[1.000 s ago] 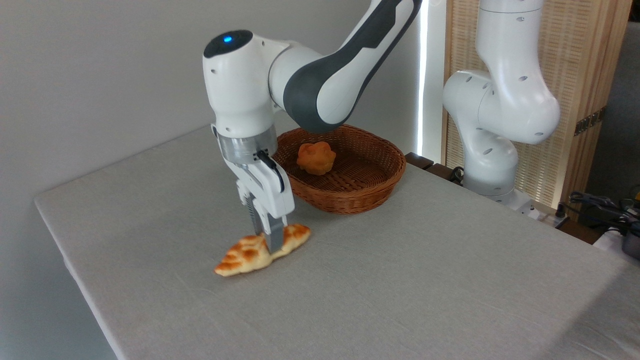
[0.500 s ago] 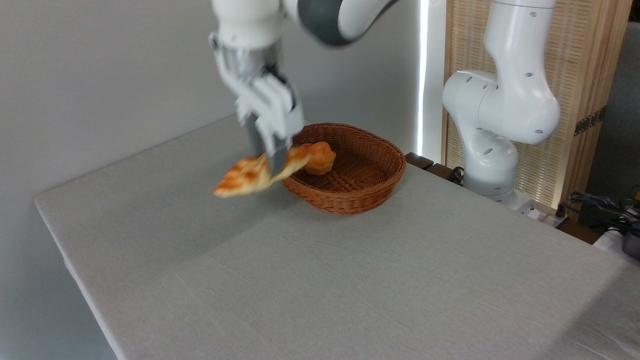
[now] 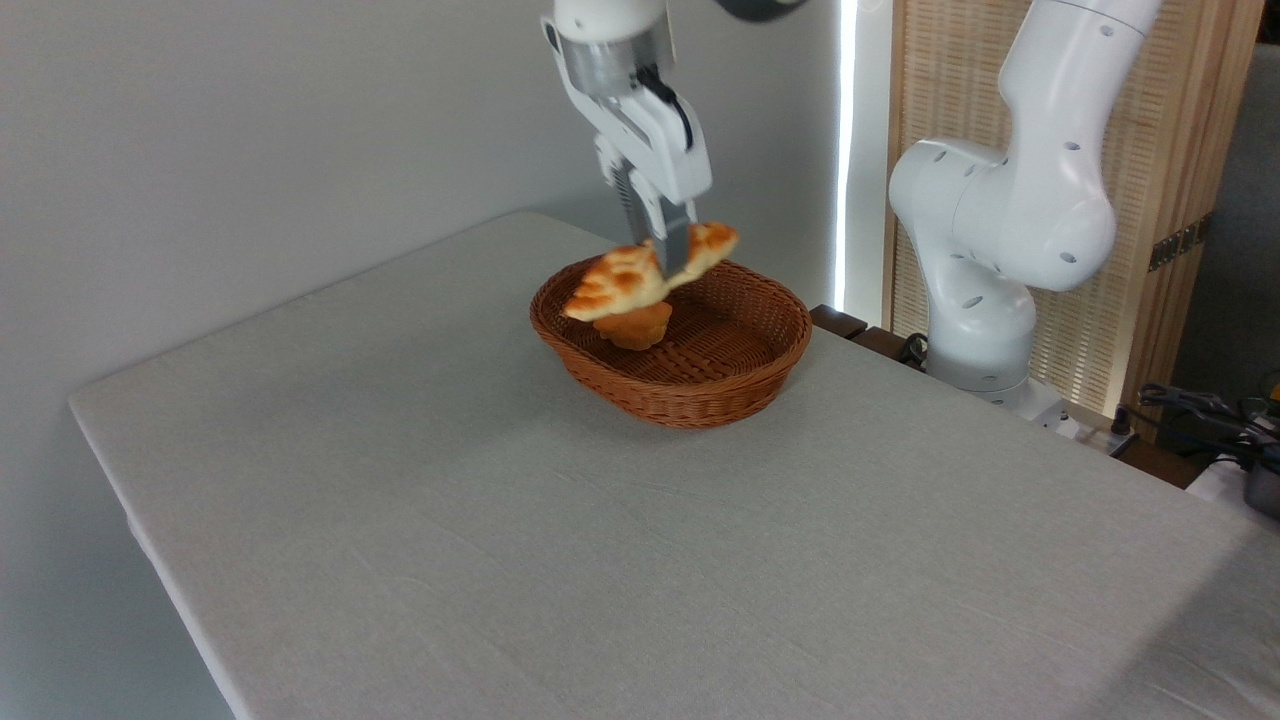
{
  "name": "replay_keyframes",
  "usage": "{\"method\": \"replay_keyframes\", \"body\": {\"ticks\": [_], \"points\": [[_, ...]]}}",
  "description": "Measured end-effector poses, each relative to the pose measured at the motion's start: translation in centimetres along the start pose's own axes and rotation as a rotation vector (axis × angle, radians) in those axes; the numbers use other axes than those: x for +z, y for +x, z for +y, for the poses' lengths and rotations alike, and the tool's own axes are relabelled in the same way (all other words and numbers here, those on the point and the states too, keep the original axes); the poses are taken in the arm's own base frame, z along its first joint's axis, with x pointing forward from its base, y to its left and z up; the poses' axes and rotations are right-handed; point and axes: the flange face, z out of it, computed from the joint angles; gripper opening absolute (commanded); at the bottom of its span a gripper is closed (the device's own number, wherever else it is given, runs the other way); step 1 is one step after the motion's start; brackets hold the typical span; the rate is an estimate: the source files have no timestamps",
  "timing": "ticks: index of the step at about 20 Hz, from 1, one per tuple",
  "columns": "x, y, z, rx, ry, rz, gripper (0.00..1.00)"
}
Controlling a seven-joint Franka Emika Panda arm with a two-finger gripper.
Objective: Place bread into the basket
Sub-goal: 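Lift the braided loaf and carry it over the wicker basket, then lower the loaf into the basket beside the round roll and release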
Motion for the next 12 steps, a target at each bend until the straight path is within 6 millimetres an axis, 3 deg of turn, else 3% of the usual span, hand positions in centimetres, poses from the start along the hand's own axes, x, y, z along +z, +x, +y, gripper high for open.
{"method": "replay_keyframes", "body": {"ticks": [3,4,7,8,12], "points": [[3.1,-0.4,0.3,0.010,-0.025,-0.059,0.44],[3.6,-0.5,0.3,0.009,-0.030,-0.066,0.58],[4.9,-0.7,0.1,0.005,-0.045,-0.087,0.74],[5.1,-0.7,0.1,0.004,-0.048,-0.089,0.87],[5.9,-0.7,-0.2,-0.001,-0.052,-0.094,1.00]]}}
